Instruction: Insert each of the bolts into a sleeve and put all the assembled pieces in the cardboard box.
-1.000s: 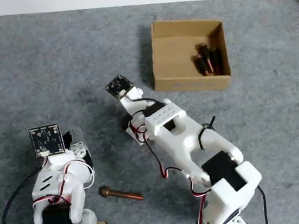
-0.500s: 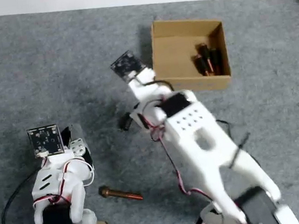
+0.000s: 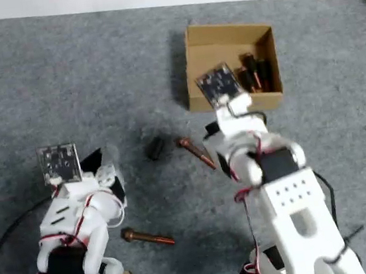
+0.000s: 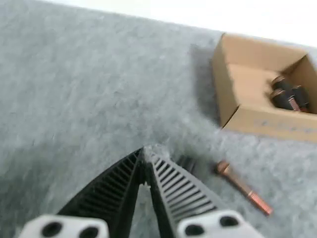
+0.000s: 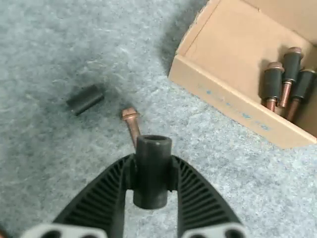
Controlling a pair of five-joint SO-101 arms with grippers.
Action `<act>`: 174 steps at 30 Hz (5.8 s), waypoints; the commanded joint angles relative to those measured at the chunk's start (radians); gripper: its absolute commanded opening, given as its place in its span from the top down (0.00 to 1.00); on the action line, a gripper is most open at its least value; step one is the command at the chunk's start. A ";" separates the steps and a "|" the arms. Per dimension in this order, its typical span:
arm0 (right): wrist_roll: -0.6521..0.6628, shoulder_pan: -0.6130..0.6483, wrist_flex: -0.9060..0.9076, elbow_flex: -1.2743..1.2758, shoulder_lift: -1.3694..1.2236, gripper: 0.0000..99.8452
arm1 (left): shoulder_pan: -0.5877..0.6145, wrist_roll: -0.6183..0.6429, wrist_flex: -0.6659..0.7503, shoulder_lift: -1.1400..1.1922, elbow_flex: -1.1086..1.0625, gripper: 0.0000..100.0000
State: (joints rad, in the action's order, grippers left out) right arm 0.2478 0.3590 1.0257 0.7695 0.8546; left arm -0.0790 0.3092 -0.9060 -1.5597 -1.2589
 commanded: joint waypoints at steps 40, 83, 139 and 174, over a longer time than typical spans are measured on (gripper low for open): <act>0.028 -0.268 -0.188 0.381 0.268 0.99 | -0.400 0.919 0.379 1.656 0.777 0.96; 0.029 -0.302 -0.208 0.389 0.268 0.99 | -0.374 0.968 -0.041 1.607 0.843 0.79; 0.021 -0.197 -0.349 0.521 0.269 0.99 | -0.506 0.078 -0.178 1.096 0.621 1.00; -0.084 0.028 -0.357 0.835 0.989 0.99 | -0.309 -0.057 0.342 -0.114 -0.157 1.00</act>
State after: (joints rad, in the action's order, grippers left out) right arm 0.1956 0.3437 0.6897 1.6579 1.7967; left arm -0.4043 0.2309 -0.7802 -1.6195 -1.3433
